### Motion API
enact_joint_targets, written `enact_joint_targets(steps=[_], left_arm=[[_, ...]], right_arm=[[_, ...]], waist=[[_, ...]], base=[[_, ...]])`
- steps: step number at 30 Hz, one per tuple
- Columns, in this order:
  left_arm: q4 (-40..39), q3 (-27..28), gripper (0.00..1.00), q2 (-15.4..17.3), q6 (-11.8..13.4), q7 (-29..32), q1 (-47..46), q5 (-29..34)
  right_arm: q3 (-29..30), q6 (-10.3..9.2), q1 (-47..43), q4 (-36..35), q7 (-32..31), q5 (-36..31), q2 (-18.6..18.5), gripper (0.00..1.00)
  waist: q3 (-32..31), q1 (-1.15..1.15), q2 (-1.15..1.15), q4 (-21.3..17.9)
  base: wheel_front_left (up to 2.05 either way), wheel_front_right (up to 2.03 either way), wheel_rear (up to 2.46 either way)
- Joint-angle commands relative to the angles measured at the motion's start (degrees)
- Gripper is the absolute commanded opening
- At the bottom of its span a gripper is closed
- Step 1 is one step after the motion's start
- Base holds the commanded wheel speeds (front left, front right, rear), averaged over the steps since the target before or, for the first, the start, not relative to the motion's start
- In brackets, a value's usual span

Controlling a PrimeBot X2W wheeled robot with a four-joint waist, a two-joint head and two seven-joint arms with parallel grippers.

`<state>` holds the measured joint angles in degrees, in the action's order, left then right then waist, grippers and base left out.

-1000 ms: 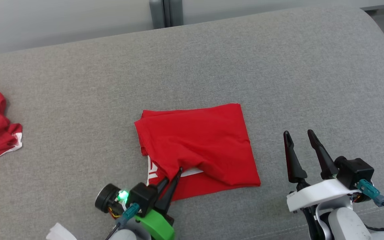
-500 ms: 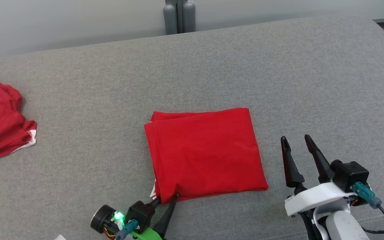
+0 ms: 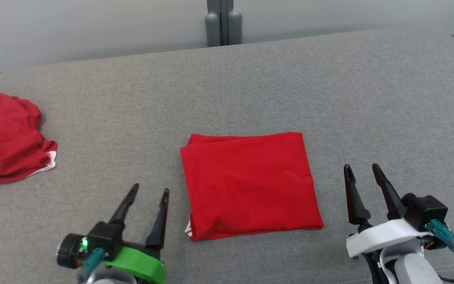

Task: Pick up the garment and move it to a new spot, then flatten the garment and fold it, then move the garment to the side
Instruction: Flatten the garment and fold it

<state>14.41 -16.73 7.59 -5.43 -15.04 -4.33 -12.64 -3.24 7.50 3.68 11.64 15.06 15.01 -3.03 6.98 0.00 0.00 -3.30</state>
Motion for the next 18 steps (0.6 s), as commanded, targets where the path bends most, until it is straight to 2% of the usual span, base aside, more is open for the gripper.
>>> enact_joint_targets(steps=[1, 6, 11, 18], left_arm=[[-1.69, 2.42, 1.00, -0.10, 0.62, -0.17, 1.06, 1.29], [-6.64, 10.38, 1.00, -0.77, 2.69, -0.16, 2.61, 4.11], [-8.64, 16.56, 1.00, -1.27, 3.52, -0.16, 4.02, 5.82], [-9.40, 20.73, 1.00, -2.31, 2.53, -0.16, 6.37, 7.43]], right_arm=[[0.35, -0.03, -0.70, -0.17, 0.14, -0.10, -0.16, 1.00], [1.36, -0.03, -0.90, -0.52, 0.14, -0.37, -0.13, 1.00], [2.11, -0.03, -1.24, -0.74, 0.14, -0.80, -0.20, 1.00], [2.05, -0.03, -2.60, -0.80, 0.14, -1.79, -0.15, 1.00]], waist=[[-0.45, 0.00, 0.00, 0.74], [-1.01, 0.00, 0.00, 1.92], [-1.84, 0.00, 0.00, 2.79], [-3.44, 0.00, 0.00, 3.46]], base=[[0.00, 0.00, 0.00], [0.00, 0.00, 0.00], [0.00, 0.00, 0.00], [0.00, 0.00, 0.00]])
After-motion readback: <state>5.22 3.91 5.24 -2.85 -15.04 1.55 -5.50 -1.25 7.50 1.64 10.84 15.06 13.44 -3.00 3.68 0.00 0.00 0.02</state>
